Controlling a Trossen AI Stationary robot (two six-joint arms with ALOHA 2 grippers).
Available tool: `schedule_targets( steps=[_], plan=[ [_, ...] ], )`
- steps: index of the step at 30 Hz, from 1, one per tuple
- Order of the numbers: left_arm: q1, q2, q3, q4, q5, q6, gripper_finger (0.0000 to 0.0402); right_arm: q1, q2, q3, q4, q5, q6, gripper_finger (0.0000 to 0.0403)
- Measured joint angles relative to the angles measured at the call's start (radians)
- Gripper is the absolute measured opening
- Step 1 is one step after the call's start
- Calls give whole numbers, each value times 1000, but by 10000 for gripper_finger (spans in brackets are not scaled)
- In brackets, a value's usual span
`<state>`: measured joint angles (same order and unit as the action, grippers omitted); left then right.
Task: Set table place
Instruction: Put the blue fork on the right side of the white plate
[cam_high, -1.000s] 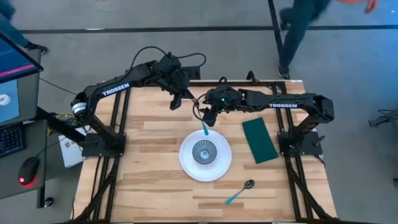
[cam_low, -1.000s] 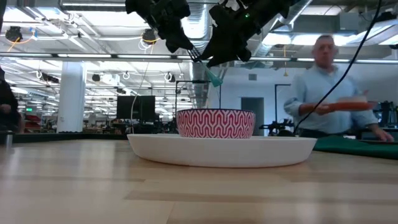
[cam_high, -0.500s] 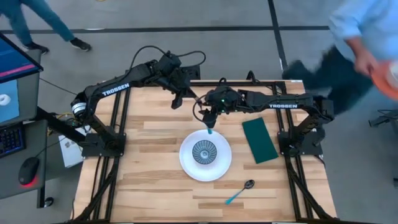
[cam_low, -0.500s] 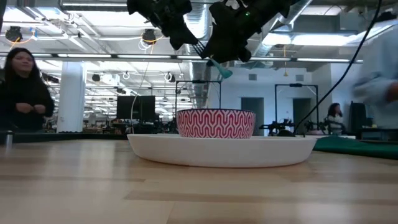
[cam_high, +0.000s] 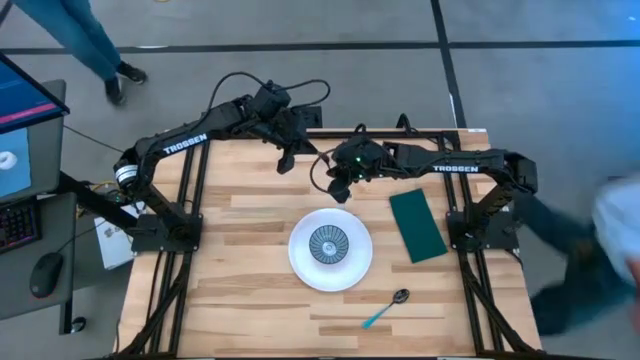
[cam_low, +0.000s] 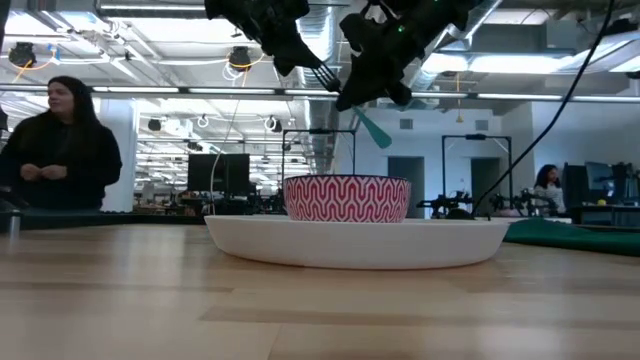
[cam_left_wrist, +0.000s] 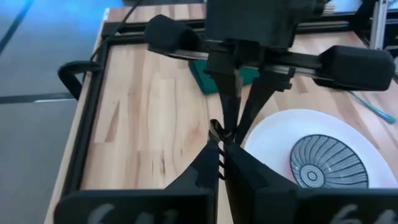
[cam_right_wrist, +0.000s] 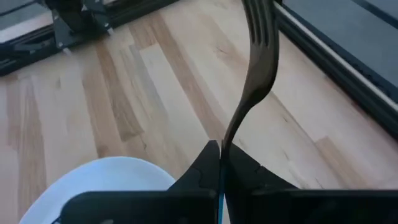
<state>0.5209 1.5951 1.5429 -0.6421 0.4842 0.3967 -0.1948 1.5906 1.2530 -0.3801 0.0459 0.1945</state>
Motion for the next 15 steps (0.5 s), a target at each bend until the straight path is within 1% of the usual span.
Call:
schedule_targets(
  steps=[3,9,15],
  plan=[
    [-4,1,0,-1,-23,0,3,0,0,0,-16,-9,-4,24],
    [-3,1,0,-1,-35,-64,16,3,0,0,-19,-7,11,24],
    [-3,2,0,-7,-45,-58,19,3,0,1,-40,-8,14,24]
  ],
)
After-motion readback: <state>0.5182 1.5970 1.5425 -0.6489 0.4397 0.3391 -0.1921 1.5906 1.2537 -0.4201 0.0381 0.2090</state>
